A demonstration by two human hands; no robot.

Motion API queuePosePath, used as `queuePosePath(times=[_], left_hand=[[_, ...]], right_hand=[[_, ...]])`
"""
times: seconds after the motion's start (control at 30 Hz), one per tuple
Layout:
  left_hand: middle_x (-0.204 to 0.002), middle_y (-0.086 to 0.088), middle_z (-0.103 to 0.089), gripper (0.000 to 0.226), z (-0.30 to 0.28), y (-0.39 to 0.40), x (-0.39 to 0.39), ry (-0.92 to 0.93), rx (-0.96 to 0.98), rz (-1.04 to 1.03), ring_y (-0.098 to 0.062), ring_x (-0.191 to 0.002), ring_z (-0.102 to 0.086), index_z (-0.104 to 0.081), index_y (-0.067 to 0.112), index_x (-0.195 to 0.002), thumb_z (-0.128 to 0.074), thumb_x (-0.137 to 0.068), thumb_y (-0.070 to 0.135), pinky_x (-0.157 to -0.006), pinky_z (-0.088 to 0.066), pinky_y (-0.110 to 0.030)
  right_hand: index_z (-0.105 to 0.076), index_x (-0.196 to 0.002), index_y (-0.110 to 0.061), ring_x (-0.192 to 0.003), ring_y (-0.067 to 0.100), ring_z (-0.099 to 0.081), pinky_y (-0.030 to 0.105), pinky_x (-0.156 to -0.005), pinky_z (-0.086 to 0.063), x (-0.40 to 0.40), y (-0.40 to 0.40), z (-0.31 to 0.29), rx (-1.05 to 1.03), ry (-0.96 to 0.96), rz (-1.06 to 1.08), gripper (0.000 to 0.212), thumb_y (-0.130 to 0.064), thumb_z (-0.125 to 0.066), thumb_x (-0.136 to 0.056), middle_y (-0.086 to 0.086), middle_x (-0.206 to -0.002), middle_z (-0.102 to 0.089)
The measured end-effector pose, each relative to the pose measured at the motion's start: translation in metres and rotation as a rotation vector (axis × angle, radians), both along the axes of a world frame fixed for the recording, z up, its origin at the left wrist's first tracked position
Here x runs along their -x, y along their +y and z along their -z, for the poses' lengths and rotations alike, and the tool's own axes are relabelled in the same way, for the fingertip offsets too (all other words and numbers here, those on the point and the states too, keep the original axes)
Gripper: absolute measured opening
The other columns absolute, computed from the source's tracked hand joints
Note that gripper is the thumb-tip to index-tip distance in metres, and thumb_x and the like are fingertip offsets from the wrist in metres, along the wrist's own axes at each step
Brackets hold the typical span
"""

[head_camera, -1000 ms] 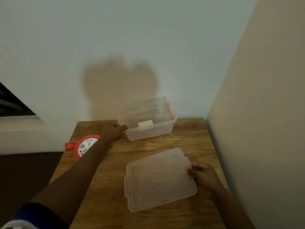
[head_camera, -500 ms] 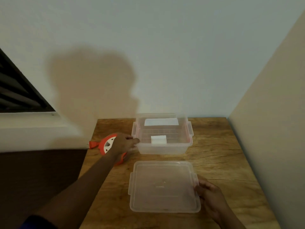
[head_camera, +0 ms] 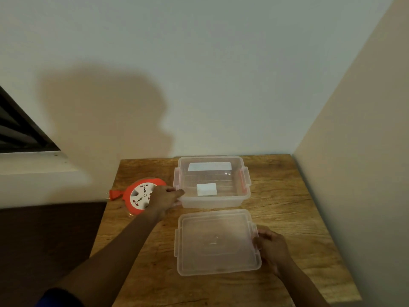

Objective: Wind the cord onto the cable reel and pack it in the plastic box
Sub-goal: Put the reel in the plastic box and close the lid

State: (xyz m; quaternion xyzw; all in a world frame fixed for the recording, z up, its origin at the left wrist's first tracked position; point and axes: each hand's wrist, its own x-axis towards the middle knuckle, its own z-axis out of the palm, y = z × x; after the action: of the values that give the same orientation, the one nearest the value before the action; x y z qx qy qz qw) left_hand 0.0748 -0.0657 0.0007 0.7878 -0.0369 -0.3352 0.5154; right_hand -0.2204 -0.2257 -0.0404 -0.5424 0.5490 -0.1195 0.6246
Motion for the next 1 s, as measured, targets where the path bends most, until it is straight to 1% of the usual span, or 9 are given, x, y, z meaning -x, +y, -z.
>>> queuePosePath(times=[0.07, 0.2, 0.3, 0.37, 0.53, 0.67, 0.77, 0.87, 1.0], left_hand=[[-0.128, -0.019, -0.069, 0.046, 0.002, 0.001, 0.0, -0.014, -0.008, 0.002, -0.015, -0.075, -0.07, -0.064, 0.0, -0.131, -0.078, -0.088, 0.007, -0.046, -0.057, -0.016], [-0.131, -0.021, -0.068, 0.045, 0.001, 0.005, 0.005, 0.0, 0.034, 0.032, -0.028, -0.096, -0.074, -0.063, -0.003, -0.131, -0.077, -0.09, 0.008, -0.078, -0.066, -0.035], [-0.129, -0.022, -0.068, 0.043, 0.0, 0.007, 0.01, 0.002, 0.078, 0.027, -0.033, -0.105, -0.073, -0.063, -0.005, -0.13, -0.075, -0.092, 0.01, -0.091, -0.063, -0.046], [-0.126, -0.019, -0.068, 0.042, -0.001, 0.008, 0.012, 0.01, 0.084, 0.005, -0.033, -0.106, -0.072, -0.062, -0.005, -0.13, -0.074, -0.093, 0.011, -0.091, -0.063, -0.047], [-0.113, -0.009, -0.07, 0.026, -0.003, 0.01, 0.019, 0.059, 0.096, 0.007, -0.025, -0.097, -0.074, -0.064, 0.007, -0.119, -0.071, -0.097, 0.019, -0.069, -0.065, -0.029], [-0.11, -0.008, -0.073, 0.023, -0.002, 0.012, 0.022, -0.022, 0.064, -0.051, -0.027, -0.097, -0.074, -0.069, 0.009, -0.119, -0.067, -0.099, 0.021, -0.069, -0.066, -0.031], [-0.105, -0.007, -0.075, 0.015, -0.006, 0.023, 0.015, -0.169, 0.012, -0.117, -0.031, -0.098, -0.073, -0.07, 0.018, -0.112, -0.066, -0.1, 0.026, -0.081, -0.065, -0.043], [-0.113, -0.013, -0.073, 0.015, -0.016, 0.039, -0.006, -0.273, -0.013, -0.166, -0.033, -0.105, -0.069, -0.069, 0.013, -0.113, -0.064, -0.101, 0.02, -0.093, -0.06, -0.054], [-0.112, -0.013, -0.074, 0.022, -0.031, 0.066, -0.046, -0.48, -0.152, -0.144, -0.026, -0.09, -0.071, -0.071, 0.006, -0.114, -0.067, -0.097, 0.02, -0.078, -0.059, -0.038]], right_hand=[[-0.077, -0.083, -0.023, -0.077, 0.02, -0.072, 0.045, -0.066, -0.061, 0.0, -0.003, 0.001, 0.125, 0.07, -0.038, 0.029, 0.003, -0.066, -0.077, -0.005, -0.08, -0.076], [-0.073, -0.083, -0.034, -0.072, 0.007, -0.069, 0.035, -0.063, -0.06, -0.002, -0.004, 0.002, 0.287, 0.158, -0.168, 0.026, -0.009, -0.069, -0.081, -0.016, -0.077, -0.072], [-0.072, -0.081, -0.036, -0.069, 0.001, -0.066, 0.025, -0.058, -0.054, -0.002, -0.003, 0.005, 0.364, 0.18, -0.212, 0.025, -0.011, -0.069, -0.08, -0.018, -0.073, -0.071], [-0.072, -0.079, -0.035, -0.067, 0.001, -0.065, 0.022, -0.056, -0.05, -0.002, -0.003, 0.007, 0.388, 0.202, -0.202, 0.022, -0.012, -0.072, -0.076, -0.017, -0.071, -0.07], [-0.069, -0.079, -0.028, -0.069, 0.004, -0.064, 0.025, -0.06, -0.053, 0.001, -0.007, 0.006, 0.402, 0.218, -0.182, 0.016, -0.014, -0.075, -0.073, -0.013, -0.073, -0.069], [-0.062, -0.082, -0.026, -0.073, 0.011, -0.06, 0.033, -0.065, -0.053, 0.003, -0.007, -0.005, 0.525, 0.204, -0.192, 0.016, -0.015, -0.073, -0.077, -0.006, -0.079, -0.065], [-0.067, -0.092, -0.022, -0.071, 0.008, -0.059, 0.024, -0.061, -0.049, -0.007, 0.002, -0.021, 0.625, 0.101, -0.243, 0.015, -0.014, -0.073, -0.081, -0.008, -0.08, -0.064], [-0.067, -0.092, -0.026, -0.073, 0.002, -0.061, 0.014, -0.06, -0.047, -0.034, 0.027, -0.043, 0.575, -0.031, -0.453, 0.014, -0.017, -0.072, -0.083, -0.011, -0.081, -0.065], [-0.066, -0.107, -0.03, -0.086, 0.0, -0.063, 0.017, -0.07, -0.054, -0.091, 0.083, -0.063, 0.287, -0.109, -0.793, 0.022, -0.03, -0.068, -0.085, -0.014, -0.098, -0.065]])
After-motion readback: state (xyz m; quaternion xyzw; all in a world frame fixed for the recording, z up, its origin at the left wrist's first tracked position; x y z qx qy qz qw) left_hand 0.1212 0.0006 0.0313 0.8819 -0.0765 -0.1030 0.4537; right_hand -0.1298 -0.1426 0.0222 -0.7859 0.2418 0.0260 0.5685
